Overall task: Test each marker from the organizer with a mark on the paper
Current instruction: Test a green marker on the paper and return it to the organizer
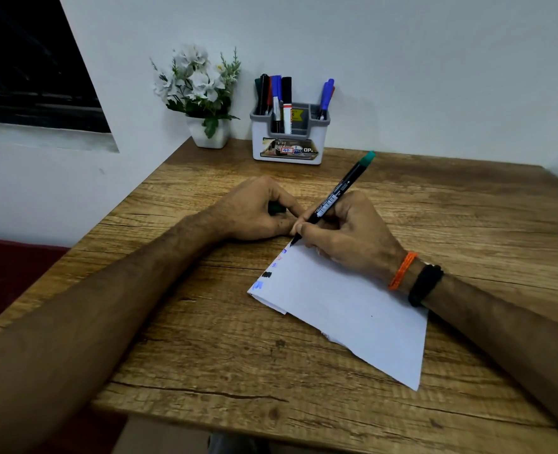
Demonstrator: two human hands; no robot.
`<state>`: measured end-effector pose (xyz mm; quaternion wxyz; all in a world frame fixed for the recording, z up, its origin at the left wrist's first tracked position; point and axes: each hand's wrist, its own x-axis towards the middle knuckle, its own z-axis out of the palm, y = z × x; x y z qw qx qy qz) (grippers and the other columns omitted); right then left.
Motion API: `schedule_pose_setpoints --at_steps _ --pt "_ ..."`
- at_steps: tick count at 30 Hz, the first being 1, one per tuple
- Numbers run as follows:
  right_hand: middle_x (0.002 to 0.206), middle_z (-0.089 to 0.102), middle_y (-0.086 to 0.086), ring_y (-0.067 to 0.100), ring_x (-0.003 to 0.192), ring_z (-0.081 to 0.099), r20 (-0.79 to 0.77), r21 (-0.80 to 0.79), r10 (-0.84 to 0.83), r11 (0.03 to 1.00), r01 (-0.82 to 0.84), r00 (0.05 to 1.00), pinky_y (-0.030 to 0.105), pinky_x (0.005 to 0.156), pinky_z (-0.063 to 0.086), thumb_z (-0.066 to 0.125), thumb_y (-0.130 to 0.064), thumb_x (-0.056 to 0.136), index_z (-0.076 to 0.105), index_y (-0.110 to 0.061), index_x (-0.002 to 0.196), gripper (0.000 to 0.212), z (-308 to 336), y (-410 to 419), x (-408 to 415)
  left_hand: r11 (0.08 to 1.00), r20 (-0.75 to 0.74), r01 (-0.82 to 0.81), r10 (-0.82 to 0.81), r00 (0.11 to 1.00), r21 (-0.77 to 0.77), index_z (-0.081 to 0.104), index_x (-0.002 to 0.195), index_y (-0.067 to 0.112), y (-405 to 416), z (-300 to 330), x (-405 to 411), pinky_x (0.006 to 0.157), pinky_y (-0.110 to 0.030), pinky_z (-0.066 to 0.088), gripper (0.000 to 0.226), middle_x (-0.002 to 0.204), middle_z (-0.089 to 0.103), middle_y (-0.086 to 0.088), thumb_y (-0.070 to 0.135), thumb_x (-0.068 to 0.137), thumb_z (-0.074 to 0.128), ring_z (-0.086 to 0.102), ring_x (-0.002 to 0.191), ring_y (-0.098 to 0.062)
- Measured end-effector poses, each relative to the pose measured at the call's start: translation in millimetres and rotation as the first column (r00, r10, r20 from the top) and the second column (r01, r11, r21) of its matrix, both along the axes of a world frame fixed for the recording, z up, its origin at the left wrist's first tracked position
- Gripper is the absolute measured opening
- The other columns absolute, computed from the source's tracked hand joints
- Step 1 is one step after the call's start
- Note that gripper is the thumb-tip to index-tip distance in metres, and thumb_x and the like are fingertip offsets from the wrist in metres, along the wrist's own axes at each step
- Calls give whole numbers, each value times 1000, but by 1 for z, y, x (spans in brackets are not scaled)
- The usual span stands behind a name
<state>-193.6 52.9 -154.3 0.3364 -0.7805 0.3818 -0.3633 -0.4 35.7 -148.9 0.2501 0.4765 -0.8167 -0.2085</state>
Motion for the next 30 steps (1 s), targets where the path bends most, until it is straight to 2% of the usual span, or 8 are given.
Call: schedule_pose_setpoints --at_steps 10,15,18,23,27,30 --pt "59 66 -4 1 43 55 54 25 9 1000 -11 999 11 43 39 72 -9 84 75 -3 79 9 1 -1 1 1000 3 0 0 1000 -1 77 100 27 0 1 0 79 -43 57 21 93 76 10 25 79 75 69 85 -9" --pt "55 63 -8 0 43 55 32 10 5 1000 -5 999 10 43 38 72 -10 84 75 -4 77 9 0 -1 1 1000 11 -9 9 1000 -2 77 100 25 1 3 -1 83 -41 56 19 93 75 11 23 81 75 67 86 -5" --pt "53 62 -12 -1 44 55 -5 -14 20 1000 -20 1000 8 44 37 72 -11 85 75 -5 77 10 0 2 1 1000 14 -7 7 1000 -4 77 99 25 0 2 -1 79 -42 57 19 88 74 17 22 81 75 66 80 -1" --pt "54 63 -10 -1 44 54 11 -10 -31 999 31 999 11 44 38 73 -12 83 75 -7 74 11 0 0 2 1000 9 -6 6 1000 4 77 99 27 -1 0 0 79 -44 57 20 92 76 12 25 80 73 69 85 -8" --pt "60 67 -7 0 48 56 -20 -37 -7 999 7 1000 11 46 40 73 -14 84 76 -10 76 10 -1 1 2 1000 13 -14 14 1000 13 76 100 28 0 2 0 80 -44 57 25 92 76 11 33 76 71 68 86 -9" --pt "55 64 -9 0 45 54 15 -12 -37 999 37 999 13 44 38 73 -13 83 75 -8 75 10 -1 0 1 1000 15 -19 18 1000 8 76 99 30 1 2 -1 79 -44 57 25 91 76 11 36 75 72 69 85 -9"
